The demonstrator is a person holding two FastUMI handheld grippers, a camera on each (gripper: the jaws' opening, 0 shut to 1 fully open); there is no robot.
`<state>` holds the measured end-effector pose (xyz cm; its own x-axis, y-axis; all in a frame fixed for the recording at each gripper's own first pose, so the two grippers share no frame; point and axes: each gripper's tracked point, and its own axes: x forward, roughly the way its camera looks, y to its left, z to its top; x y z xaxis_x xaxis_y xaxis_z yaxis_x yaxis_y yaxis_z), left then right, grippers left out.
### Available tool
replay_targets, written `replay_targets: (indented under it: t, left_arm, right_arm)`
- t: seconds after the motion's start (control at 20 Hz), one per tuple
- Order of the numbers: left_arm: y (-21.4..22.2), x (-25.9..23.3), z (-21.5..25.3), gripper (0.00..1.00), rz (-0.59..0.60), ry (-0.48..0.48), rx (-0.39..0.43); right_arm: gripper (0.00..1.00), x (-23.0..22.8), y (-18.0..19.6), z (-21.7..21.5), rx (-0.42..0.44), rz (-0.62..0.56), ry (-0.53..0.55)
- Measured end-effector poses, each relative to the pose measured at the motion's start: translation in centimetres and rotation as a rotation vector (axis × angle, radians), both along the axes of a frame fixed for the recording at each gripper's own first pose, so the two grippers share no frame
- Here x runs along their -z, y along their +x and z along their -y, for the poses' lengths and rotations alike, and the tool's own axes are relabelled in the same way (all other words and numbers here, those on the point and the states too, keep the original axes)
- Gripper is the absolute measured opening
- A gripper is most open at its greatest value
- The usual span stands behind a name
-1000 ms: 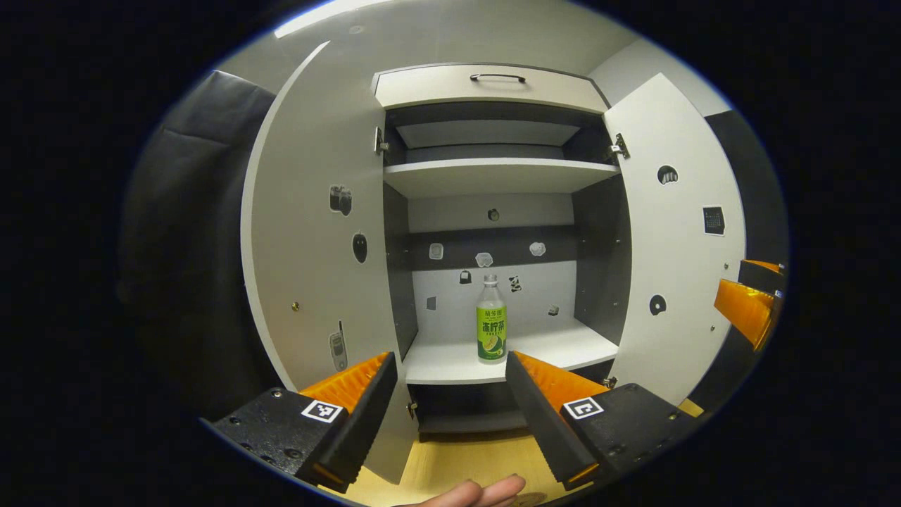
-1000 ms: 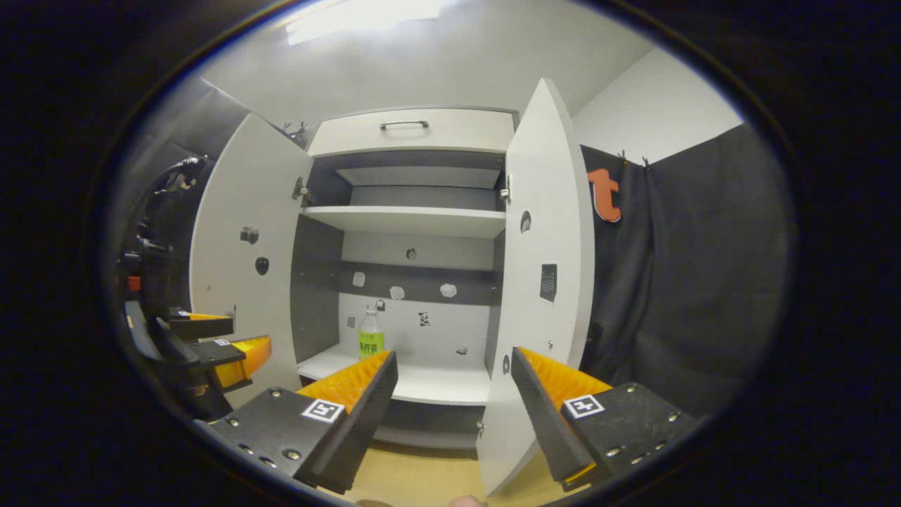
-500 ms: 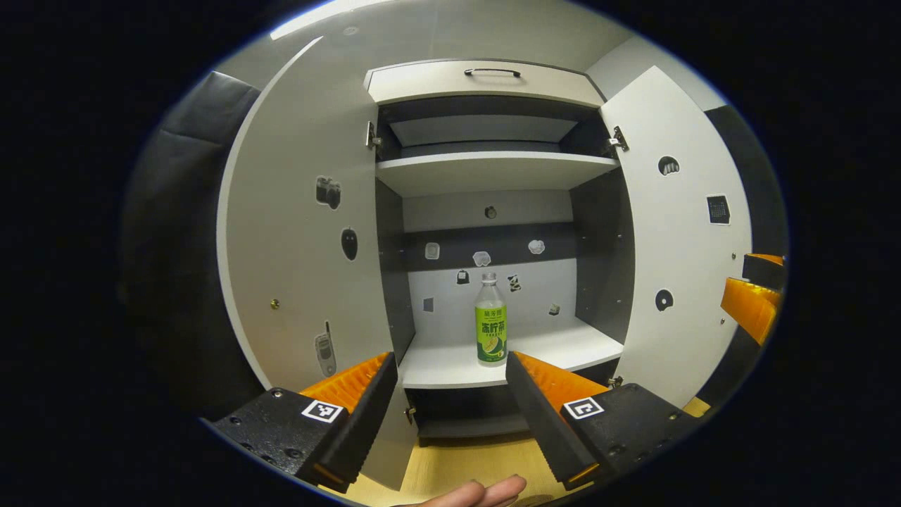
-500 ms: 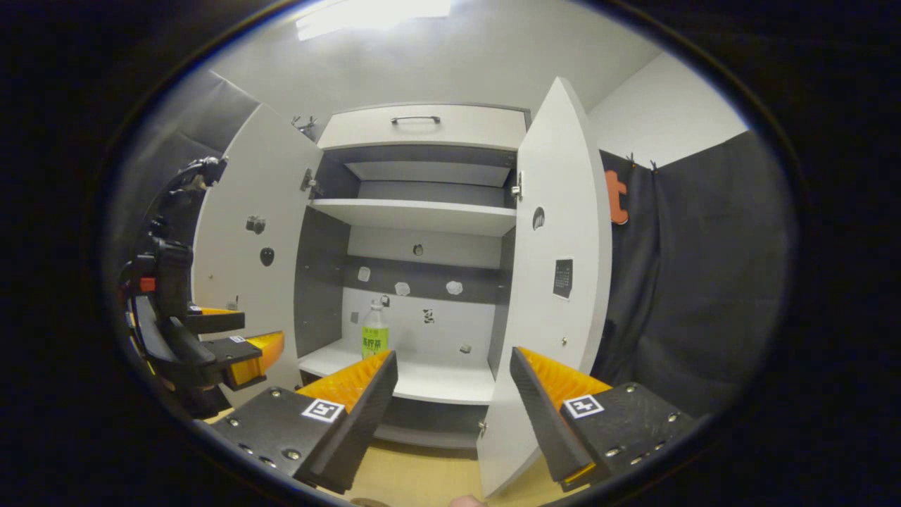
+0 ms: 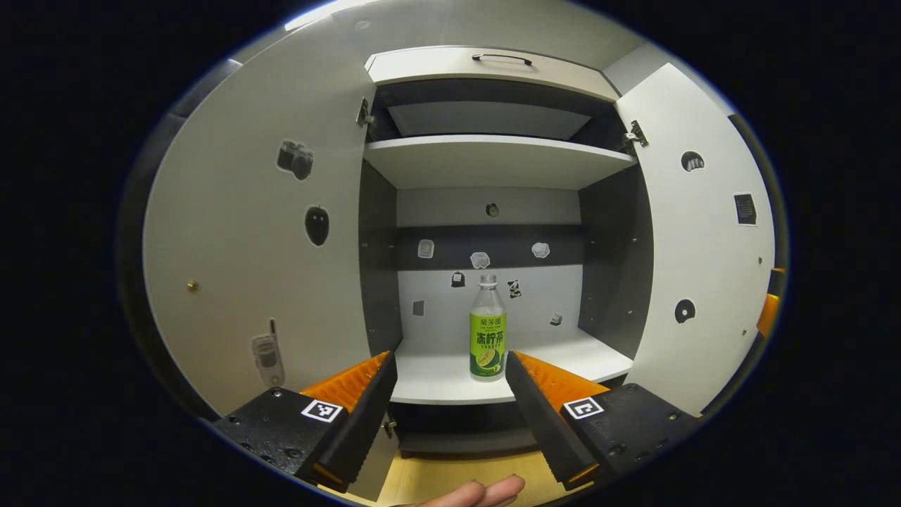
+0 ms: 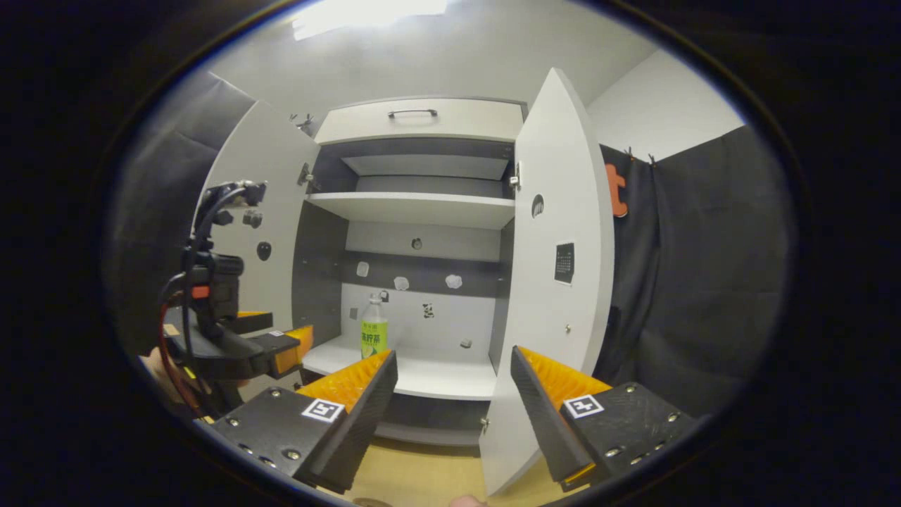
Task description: Grasp the bottle in the cabinet with the left hand and place it on the coaster, then close the right door with the right hand and the left door with the left hand.
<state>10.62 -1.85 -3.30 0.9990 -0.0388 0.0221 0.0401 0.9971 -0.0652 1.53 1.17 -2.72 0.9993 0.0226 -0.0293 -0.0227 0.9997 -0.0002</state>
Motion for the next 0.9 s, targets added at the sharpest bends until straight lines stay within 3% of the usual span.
replay_targets:
  t: [0.4, 0.45, 0.9]
  left_arm:
    - [8.4, 1.5, 3.3, 0.98, 0.011, -0.024, 0.056]
    - [9.6, 1.6, 3.7, 0.98, 0.013, -0.026, 0.061]
    - [18.2, 5.3, 5.4, 0.98, -0.07, -0.042, 0.07]
  right_arm:
    - [0.98, 0.3, 0.4, -0.2, -0.004, 0.005, 0.003]
    - [0.94, 0.5, 0.4, 0.0, 0.001, 0.0, 0.003]
    - [0.97, 1.0, -0.6, 3.1, 0.09, -0.007, -0.03]
